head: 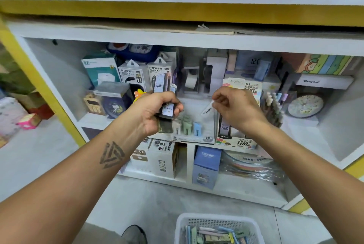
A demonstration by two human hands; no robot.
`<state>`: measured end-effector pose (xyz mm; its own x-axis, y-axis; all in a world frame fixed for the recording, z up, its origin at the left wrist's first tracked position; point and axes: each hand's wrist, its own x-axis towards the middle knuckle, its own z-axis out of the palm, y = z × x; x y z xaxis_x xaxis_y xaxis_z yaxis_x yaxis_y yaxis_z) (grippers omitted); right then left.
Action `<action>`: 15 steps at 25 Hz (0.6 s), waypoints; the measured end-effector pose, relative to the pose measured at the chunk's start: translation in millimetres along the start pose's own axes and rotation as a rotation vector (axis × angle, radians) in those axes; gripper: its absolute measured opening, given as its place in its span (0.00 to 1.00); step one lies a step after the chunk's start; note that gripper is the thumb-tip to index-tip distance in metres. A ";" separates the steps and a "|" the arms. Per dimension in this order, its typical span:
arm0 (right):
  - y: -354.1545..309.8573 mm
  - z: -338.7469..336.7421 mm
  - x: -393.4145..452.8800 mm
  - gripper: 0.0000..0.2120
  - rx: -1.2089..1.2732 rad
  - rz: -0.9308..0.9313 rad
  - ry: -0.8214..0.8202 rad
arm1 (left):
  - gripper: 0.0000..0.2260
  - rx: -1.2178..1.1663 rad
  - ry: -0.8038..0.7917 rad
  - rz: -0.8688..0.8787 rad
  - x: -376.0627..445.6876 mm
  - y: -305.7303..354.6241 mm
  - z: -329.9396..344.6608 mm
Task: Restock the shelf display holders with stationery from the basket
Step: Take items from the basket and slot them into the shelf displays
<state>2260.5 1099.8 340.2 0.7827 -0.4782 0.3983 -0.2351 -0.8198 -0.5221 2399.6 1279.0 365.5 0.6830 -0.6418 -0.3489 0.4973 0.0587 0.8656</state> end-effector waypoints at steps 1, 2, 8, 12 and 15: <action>-2.5 5.8 1.5 0.05 0.010 -0.004 0.005 | 0.10 -0.003 0.012 -0.007 0.3 1.5 -5.3; -5.4 11.8 3.4 0.05 0.024 -0.012 0.026 | 0.08 -0.012 0.027 -0.013 1.0 2.9 -10.1; -15.2 47.9 28.4 0.07 -0.062 -0.071 0.165 | 0.08 -0.026 0.065 -0.013 0.6 7.6 -27.0; -17.4 72.0 52.1 0.06 -0.104 -0.040 0.122 | 0.10 -0.035 0.072 -0.032 2.9 11.4 -35.3; -17.6 83.0 67.3 0.06 -0.120 0.002 -0.011 | 0.12 -0.025 0.053 -0.044 1.4 11.6 -37.2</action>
<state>2365.1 1108.2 313.6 0.7881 -0.4771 0.3889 -0.3036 -0.8510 -0.4286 2426.2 1307.2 361.7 0.6871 -0.6029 -0.4054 0.5405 0.0512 0.8398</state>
